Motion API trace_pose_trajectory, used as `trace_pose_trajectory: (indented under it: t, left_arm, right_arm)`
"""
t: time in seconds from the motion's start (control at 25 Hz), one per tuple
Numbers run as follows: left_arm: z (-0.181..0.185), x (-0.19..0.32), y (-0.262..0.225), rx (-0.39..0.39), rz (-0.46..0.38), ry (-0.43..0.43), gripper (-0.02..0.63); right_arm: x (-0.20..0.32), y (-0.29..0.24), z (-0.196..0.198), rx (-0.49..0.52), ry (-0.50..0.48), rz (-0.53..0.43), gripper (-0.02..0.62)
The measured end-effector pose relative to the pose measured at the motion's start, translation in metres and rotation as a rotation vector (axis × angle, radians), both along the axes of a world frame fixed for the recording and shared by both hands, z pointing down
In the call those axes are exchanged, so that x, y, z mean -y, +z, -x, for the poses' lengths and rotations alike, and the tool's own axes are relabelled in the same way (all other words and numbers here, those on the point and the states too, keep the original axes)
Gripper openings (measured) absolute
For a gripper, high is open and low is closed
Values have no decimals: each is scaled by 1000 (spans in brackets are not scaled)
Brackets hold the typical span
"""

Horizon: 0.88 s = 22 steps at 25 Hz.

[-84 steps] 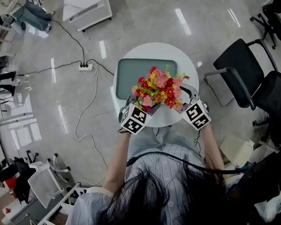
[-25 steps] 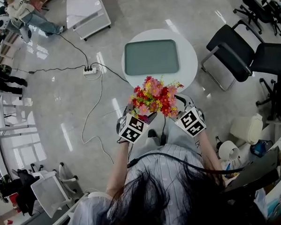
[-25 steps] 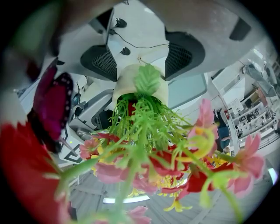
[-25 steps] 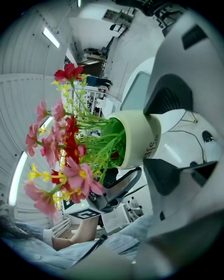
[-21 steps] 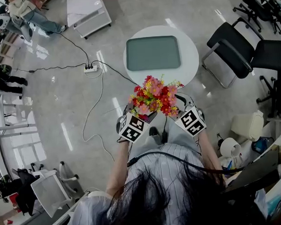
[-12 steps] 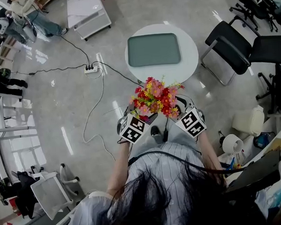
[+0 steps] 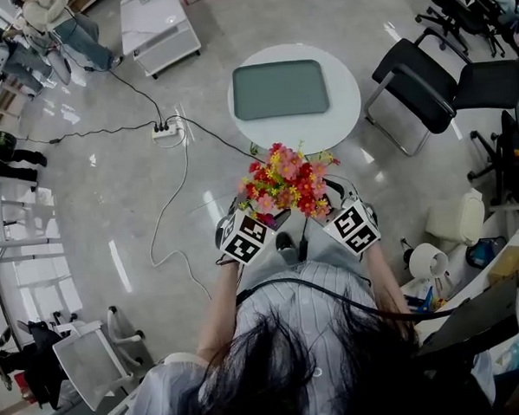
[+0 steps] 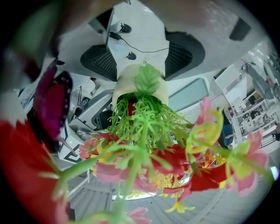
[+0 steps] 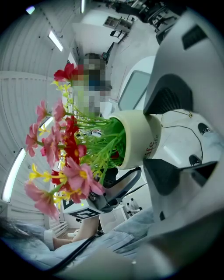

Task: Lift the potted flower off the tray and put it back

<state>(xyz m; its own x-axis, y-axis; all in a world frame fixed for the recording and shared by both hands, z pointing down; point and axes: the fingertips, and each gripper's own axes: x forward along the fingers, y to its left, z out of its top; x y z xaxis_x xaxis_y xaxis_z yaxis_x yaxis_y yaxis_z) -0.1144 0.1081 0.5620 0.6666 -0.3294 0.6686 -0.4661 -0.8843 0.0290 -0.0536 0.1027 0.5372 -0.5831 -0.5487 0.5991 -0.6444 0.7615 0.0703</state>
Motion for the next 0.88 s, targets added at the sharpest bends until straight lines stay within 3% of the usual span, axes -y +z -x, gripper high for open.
trace_pose_trajectory:
  t: [0.88]
  left_arm:
    - [0, -1, 1, 5, 0, 27, 330]
  right_arm:
    - [-3, 4, -2, -14, 18, 12, 311]
